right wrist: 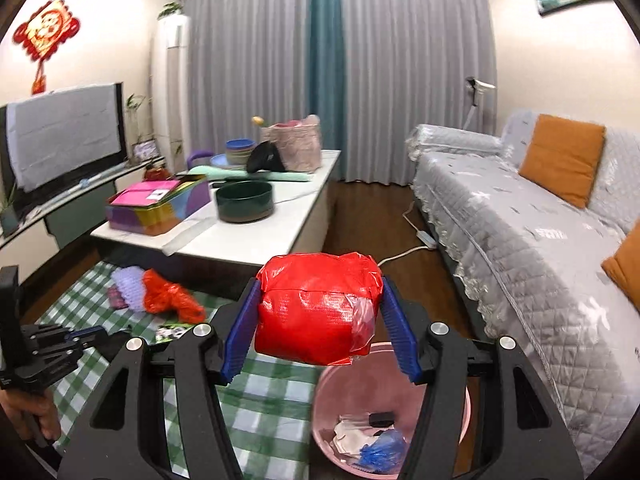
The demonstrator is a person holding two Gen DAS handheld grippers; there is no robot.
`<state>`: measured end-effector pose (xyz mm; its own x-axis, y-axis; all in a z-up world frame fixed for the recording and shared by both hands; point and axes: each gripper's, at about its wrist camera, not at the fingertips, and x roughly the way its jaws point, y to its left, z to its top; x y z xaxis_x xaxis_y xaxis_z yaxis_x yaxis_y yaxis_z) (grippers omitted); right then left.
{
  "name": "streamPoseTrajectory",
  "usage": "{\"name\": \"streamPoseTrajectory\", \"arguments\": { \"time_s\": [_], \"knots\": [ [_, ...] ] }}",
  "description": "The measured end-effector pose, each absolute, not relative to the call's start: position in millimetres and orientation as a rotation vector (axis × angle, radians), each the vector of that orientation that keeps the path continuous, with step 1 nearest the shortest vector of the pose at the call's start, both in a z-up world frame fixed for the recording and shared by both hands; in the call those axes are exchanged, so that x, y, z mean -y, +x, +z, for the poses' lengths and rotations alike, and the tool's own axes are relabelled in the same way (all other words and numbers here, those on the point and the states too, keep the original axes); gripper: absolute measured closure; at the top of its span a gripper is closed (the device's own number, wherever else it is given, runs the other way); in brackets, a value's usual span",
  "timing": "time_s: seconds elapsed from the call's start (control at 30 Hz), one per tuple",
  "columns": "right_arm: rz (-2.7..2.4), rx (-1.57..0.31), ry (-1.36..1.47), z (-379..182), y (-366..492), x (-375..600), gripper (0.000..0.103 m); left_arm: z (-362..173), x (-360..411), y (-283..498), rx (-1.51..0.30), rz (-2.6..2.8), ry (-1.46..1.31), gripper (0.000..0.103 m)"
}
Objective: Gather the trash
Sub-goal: 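Carry the red bag and black bag with both tools over the pink bin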
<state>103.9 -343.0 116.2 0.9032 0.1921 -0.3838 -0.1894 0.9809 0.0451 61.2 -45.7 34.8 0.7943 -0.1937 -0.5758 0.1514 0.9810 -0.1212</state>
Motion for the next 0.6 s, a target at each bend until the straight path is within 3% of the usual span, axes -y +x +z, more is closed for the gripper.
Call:
{"name": "streamPoseTrajectory", "arguments": {
  "time_s": [0.6],
  "knots": [
    [0.035, -0.379, 0.084, 94, 116, 402, 0.044, 41, 96, 93, -0.631, -0.253, -0.048, 0.101]
  ]
}}
